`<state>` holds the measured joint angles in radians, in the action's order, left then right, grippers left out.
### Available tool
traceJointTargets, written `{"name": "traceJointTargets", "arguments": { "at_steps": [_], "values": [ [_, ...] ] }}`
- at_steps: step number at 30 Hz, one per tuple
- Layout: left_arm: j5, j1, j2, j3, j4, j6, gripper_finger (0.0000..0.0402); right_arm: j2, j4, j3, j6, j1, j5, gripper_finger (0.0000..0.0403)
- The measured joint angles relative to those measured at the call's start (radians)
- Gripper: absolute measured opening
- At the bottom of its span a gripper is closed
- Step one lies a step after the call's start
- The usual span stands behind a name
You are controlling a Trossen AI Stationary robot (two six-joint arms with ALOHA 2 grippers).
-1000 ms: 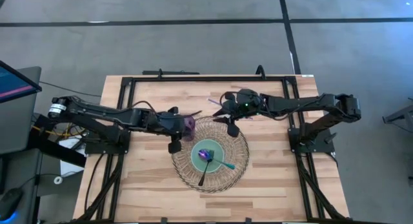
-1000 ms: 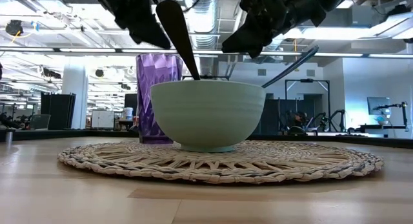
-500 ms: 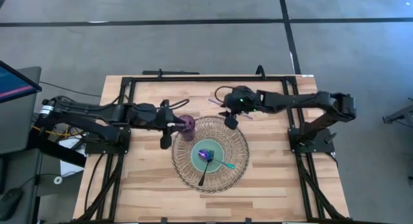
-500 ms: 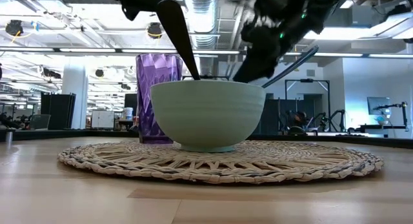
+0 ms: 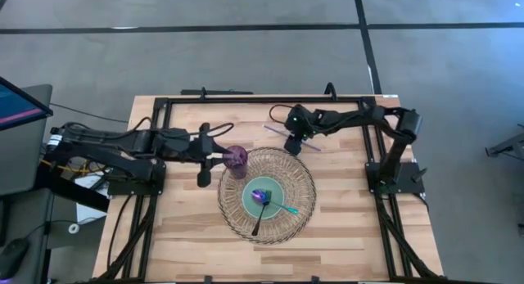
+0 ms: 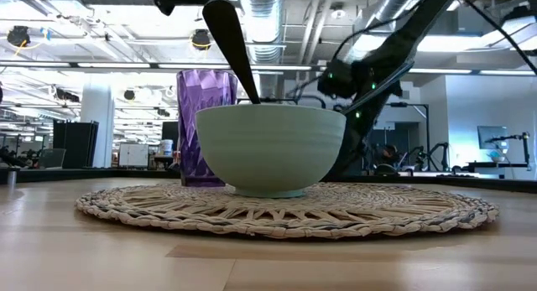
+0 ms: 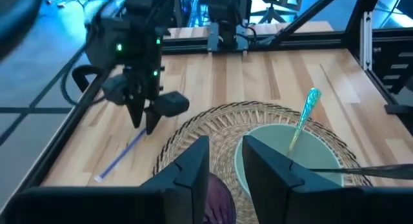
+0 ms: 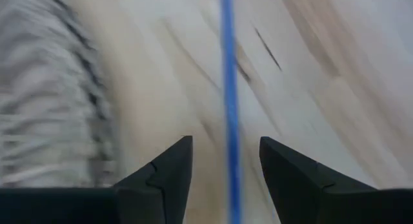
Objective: Pick & Place Utensil
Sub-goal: Put the violet straw into the cup on the brown mat
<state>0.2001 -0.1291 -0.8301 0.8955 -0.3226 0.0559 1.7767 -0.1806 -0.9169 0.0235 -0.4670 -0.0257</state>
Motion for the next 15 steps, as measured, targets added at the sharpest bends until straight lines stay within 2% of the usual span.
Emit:
{"name": "traceJointTargets", "arguments": {
  "at_steps": [8,11,15],
  "values": [
    [0.052,0.0,0.105,0.0,-0.122,0.0,0.0095,0.06,0.013,-0.004,-0.007,-0.036,0.0,0.0153],
    [0.054,0.0,0.139,0.0,-0.186,0.008,0.0095,0.069,0.016,-0.005,-0.007,-0.041,-0.001,0.0122],
    [0.054,0.0,0.179,-0.001,-0.251,0.011,0.0095,0.071,0.016,-0.005,-0.007,-0.041,0.0,0.0062]
  ]
}}
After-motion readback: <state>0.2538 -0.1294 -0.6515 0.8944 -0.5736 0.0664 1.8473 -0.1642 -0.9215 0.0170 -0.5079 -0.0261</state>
